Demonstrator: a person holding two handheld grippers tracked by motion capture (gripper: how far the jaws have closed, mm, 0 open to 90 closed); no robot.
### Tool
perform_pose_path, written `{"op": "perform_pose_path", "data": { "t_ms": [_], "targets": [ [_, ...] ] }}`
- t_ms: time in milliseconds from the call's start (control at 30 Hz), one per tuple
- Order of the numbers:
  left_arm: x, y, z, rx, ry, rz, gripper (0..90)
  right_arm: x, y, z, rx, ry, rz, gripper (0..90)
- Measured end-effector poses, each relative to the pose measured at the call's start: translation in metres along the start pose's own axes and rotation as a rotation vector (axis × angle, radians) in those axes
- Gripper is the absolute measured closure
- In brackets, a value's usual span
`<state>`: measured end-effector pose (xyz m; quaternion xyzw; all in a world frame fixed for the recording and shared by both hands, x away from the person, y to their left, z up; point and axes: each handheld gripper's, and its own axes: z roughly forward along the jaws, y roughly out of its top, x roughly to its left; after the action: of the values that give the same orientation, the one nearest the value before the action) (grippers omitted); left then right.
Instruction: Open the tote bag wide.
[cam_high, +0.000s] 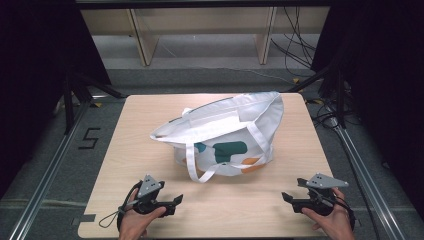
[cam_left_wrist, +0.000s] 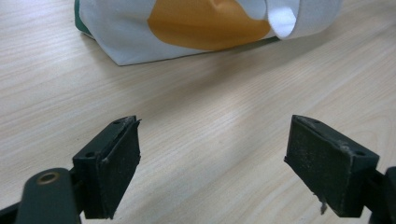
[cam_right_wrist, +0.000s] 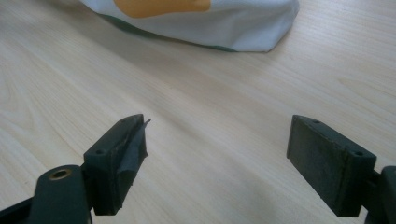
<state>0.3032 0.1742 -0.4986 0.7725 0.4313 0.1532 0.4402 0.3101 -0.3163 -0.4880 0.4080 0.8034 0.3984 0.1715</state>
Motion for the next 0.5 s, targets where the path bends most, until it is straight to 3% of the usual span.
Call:
{"op": "perform_pose_path", "data": {
  "t_ms": [167, 200, 233, 267, 300, 367, 433, 500],
  "targets": [
    [-0.0008, 0.0003, 0.0004, 0.003, 0.002, -0.001, 17.1, -0.0007, 0.0000, 0.0012, 0.003, 0.014, 0.001, 20.3],
    [0.0000, 0.0005, 0.0004, 0.000, 0.003, 0.019, 17.4, -0.0007, 0.0000, 0.0012, 0.005, 0.012, -0.003, 20.8],
    [0.0007, 0.0006, -0.0002, 0.008, 0.006, 0.030, 17.5, 0.0029, -0.0004, 0.0007, 0.013, 0.004, 0.036, 23.0],
    [0.0005, 0.0005, 0.0000, 0.007, 0.006, 0.030, 17.6, -0.0005, 0.0002, 0.0007, 0.001, -0.013, -0.008, 24.6],
    [0.0005, 0.0006, -0.0001, 0.008, 0.006, 0.031, 17.8, 0.0021, -0.0001, 0.0008, 0.013, 0.006, 0.036, 24.6],
    [-0.0004, 0.0000, 0.0003, 0.011, 0.006, 0.010, 18.3, 0.0022, 0.0003, -0.0007, 0.018, -0.002, 0.047, 24.8],
    [-0.0003, -0.0001, 0.0004, 0.010, 0.008, 0.008, 19.3, -0.0007, 0.0010, -0.0005, 0.009, -0.003, 0.011, 26.6],
    [0.0005, 0.0001, -0.0005, 0.018, 0.009, 0.012, 19.5, 0.0009, 0.0013, -0.0005, 0.010, 0.012, 0.034, 28.9]
  ]
}}
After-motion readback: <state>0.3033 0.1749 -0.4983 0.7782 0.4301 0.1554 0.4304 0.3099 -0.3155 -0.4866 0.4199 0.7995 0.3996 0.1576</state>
